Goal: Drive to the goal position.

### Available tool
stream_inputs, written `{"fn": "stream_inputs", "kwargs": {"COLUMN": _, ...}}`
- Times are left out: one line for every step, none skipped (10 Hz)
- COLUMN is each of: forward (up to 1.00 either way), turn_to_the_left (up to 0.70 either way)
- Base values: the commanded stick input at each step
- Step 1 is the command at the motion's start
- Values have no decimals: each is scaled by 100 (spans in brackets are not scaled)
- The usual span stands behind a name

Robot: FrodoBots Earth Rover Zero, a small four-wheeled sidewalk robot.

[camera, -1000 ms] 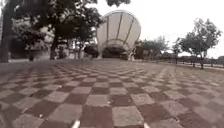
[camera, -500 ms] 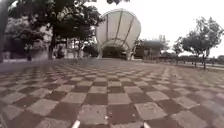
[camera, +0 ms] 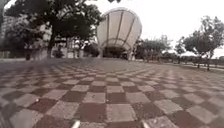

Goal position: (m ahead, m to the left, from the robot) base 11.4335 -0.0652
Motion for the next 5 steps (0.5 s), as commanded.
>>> {"fn": "stream_inputs", "kwargs": {"forward": 70, "turn_to_the_left": 0}}
{"fn": "stream_inputs", "kwargs": {"forward": 70, "turn_to_the_left": 0}}
{"fn": "stream_inputs", "kwargs": {"forward": 70, "turn_to_the_left": 0}}
{"fn": "stream_inputs", "kwargs": {"forward": 70, "turn_to_the_left": 0}}
{"fn": "stream_inputs", "kwargs": {"forward": 70, "turn_to_the_left": 0}}
